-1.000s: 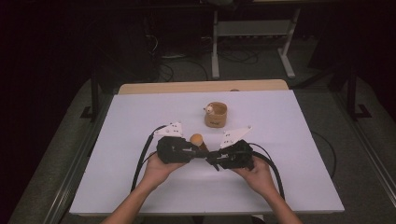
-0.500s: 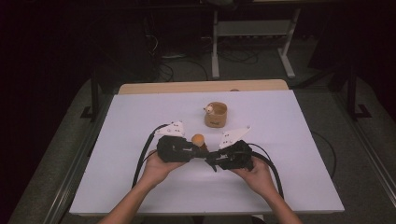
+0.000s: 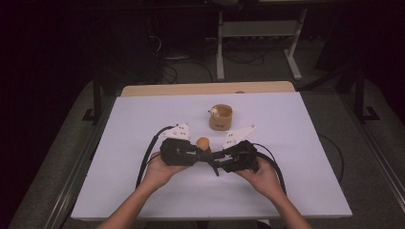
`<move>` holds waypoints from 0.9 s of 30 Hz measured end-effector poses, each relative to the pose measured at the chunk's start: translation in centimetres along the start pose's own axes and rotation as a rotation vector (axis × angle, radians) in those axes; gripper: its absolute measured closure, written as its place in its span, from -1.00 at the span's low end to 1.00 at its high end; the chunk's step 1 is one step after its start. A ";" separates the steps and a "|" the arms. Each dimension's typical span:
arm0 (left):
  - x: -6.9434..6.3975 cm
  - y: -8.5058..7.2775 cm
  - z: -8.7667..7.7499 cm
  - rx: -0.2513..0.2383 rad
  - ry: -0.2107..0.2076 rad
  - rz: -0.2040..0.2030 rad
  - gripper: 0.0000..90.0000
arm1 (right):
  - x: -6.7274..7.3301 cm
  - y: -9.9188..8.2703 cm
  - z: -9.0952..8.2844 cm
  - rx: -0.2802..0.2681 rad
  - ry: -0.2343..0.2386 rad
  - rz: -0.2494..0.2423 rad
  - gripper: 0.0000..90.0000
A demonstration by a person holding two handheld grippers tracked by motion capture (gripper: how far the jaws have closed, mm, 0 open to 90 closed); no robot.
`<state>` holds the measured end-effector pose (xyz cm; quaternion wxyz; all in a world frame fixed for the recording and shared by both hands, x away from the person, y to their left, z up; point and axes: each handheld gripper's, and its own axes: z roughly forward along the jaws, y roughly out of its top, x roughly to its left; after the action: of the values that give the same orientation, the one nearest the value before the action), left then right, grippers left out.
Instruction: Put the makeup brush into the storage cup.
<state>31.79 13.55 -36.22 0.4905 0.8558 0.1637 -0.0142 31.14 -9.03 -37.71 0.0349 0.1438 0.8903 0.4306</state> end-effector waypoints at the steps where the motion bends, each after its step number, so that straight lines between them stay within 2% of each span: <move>1: 0.0 0.0 0.0 0.006 0.002 0.006 0.63 | 0.0 0.0 0.0 0.004 -0.001 -0.016 0.56; 9: 0.0 0.0 0.0 0.020 -0.011 0.003 0.63 | 0.0 0.0 0.3 0.002 0.034 0.013 0.63; 15: 0.0 0.1 -0.1 0.028 -0.010 0.012 0.62 | -0.1 0.0 0.3 0.000 0.029 -0.004 0.63; 17: 0.0 0.1 -0.2 0.031 -0.009 0.009 0.61 | 0.0 0.0 0.4 -0.006 0.044 0.017 0.63; 24: -0.1 0.0 -0.4 0.043 0.010 0.014 0.52 | -0.2 -0.1 0.4 -0.005 0.037 0.009 0.63; 27: -0.1 0.0 -0.7 0.042 0.011 0.019 0.50 | -0.3 -0.2 0.3 -0.010 0.043 0.025 0.63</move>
<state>31.60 14.10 -35.87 0.4717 0.8674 0.1580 -0.0082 31.42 -9.00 -38.03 0.0112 0.1453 0.8869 0.4384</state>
